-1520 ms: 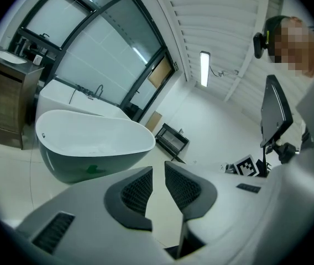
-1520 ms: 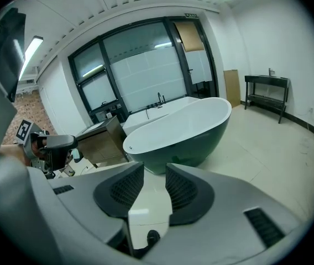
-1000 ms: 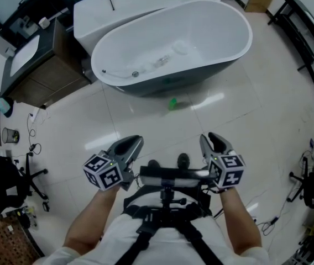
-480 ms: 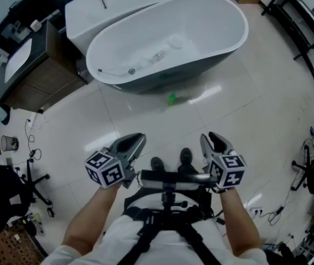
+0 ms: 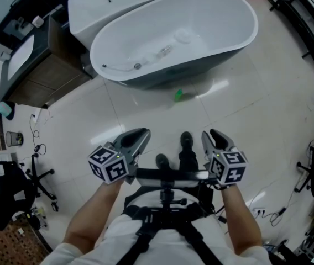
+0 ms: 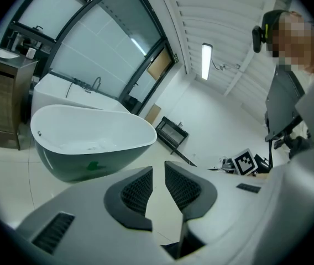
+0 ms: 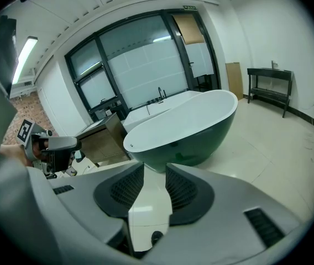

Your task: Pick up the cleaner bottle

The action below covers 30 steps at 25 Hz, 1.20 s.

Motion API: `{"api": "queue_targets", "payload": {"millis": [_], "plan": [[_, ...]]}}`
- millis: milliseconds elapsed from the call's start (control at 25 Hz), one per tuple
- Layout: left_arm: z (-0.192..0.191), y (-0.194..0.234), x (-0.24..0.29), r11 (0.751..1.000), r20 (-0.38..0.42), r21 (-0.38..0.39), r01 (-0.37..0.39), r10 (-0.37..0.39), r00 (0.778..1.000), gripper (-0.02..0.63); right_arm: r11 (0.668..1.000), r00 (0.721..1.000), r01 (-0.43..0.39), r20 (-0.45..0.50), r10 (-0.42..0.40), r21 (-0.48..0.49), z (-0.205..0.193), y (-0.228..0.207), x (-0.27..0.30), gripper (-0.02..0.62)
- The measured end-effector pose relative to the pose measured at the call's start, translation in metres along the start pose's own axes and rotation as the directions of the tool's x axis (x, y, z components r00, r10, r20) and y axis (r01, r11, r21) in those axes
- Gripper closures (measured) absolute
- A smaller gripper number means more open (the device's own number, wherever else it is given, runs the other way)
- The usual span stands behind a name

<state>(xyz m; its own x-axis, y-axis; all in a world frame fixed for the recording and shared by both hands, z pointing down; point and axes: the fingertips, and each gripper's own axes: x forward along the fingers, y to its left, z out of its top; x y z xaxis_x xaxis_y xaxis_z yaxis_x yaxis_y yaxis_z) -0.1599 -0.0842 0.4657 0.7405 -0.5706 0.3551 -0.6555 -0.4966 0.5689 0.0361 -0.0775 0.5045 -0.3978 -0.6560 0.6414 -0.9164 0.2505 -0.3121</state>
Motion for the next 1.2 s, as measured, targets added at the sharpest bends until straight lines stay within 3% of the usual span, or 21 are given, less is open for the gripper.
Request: {"api": "queue_targets", "payload": {"millis": [360,880,1200], "plan": [[0.000,0.023,0.024,0.999,-0.030,-0.015,-0.046,0.046,0.999,0.537,0.999,0.999,-0.027,-0.040,0.026,-0.018,0.022,-0.010,0.025,0.474],[-0.038,0.079,0.113,0.993,-0.166,0.037,-0.109,0.114,0.980,0.537,0.996,0.983,-0.091,-0.160,0.092,0.016,-0.001,-0.039,0.090,0.474],[-0.080,0.108,0.179,0.995,-0.249,0.056,-0.086,0.097,0.964,0.537,0.991,0.964,-0.117,-0.231,0.129,0.064,-0.040,-0.067,0.131,0.474]]}}
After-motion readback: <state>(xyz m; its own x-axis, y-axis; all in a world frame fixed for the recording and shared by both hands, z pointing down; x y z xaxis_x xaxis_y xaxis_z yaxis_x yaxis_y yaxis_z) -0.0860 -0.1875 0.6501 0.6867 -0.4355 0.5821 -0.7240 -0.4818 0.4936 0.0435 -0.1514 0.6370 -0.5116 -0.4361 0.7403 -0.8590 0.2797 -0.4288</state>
